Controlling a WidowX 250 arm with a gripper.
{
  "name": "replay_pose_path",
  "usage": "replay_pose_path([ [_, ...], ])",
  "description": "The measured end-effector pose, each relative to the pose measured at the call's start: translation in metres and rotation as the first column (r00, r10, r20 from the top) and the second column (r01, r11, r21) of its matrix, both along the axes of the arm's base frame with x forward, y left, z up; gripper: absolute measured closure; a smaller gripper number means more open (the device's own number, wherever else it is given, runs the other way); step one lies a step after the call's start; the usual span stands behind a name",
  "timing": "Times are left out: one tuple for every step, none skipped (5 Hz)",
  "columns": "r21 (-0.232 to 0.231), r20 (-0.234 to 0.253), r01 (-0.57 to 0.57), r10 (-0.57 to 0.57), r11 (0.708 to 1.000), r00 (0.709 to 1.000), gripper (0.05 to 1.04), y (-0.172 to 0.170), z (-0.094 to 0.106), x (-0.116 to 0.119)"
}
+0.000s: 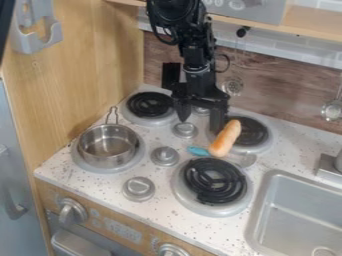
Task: Move the silver pot on the top left burner
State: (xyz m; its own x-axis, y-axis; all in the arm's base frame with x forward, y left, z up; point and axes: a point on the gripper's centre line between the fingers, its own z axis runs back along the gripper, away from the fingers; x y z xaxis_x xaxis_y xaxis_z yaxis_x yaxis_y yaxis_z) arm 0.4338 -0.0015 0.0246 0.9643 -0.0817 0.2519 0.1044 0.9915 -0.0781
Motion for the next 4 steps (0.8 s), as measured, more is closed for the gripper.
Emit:
replay_pose_path([
  [-0.004,-0.056,0.002,-0.003,1.000,0.998,0.085,-0.001,-0.021,-0.010],
  [-0.004,-0.084,-0.018,0.017,1.000,0.996,0.085,0.012,-0.028,-0.038],
  [0.042,-0.030,-0.076,0.077,0.996,0.997,0.085,0.051,-0.009,-0.050],
  [0.134,-0.034,-0.105,0.110,0.985,0.993,0.085,0.067,-0.017,-0.058],
])
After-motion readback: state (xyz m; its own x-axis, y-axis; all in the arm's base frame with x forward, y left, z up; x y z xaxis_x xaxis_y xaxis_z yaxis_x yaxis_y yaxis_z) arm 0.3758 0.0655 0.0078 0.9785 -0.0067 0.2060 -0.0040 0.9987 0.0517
